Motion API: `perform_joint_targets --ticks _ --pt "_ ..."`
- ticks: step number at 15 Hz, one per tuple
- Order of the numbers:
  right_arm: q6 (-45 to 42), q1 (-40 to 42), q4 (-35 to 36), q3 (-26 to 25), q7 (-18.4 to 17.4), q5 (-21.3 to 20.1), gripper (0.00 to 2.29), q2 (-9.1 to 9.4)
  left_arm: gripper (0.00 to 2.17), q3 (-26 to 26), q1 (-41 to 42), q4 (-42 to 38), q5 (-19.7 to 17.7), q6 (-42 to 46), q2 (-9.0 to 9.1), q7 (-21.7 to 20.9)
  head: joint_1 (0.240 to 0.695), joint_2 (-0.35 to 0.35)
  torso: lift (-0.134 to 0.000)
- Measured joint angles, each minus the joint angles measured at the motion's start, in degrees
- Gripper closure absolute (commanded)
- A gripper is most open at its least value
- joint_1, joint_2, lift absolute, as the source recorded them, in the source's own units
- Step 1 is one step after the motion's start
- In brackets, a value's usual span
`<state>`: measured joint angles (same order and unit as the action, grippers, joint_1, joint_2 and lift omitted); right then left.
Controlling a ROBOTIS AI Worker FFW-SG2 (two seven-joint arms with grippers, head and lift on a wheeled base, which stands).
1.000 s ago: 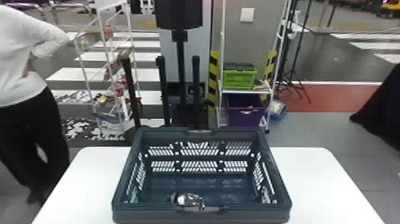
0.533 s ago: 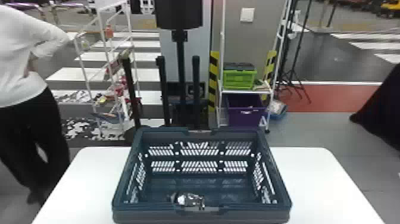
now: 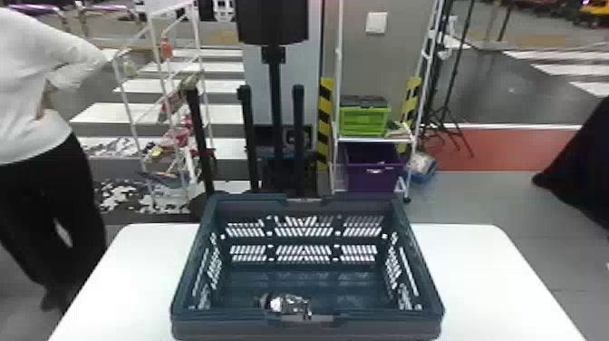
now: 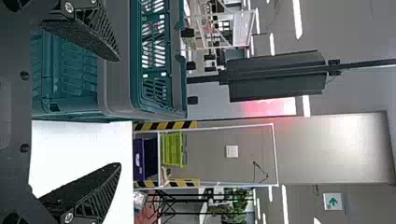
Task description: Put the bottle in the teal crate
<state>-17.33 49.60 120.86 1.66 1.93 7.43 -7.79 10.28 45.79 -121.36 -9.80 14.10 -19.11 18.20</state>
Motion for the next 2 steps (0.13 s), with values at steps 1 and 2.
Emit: perform_joint_targets --ticks 1,2 --pt "0.0 0.0 0.0 0.1 0.0 0.0 0.09 0.09 0.13 -0.1 0.1 0.0 -0.2 0.0 -0.08 -0.2 0.499 0.000 0.000" --pt "-0.1 0.0 0.1 0.2 0.0 -0.1 0.09 0.22 0.13 -0.2 0.1 0.0 -0.3 0.1 -0.12 -0.3 0.499 0.000 0.000"
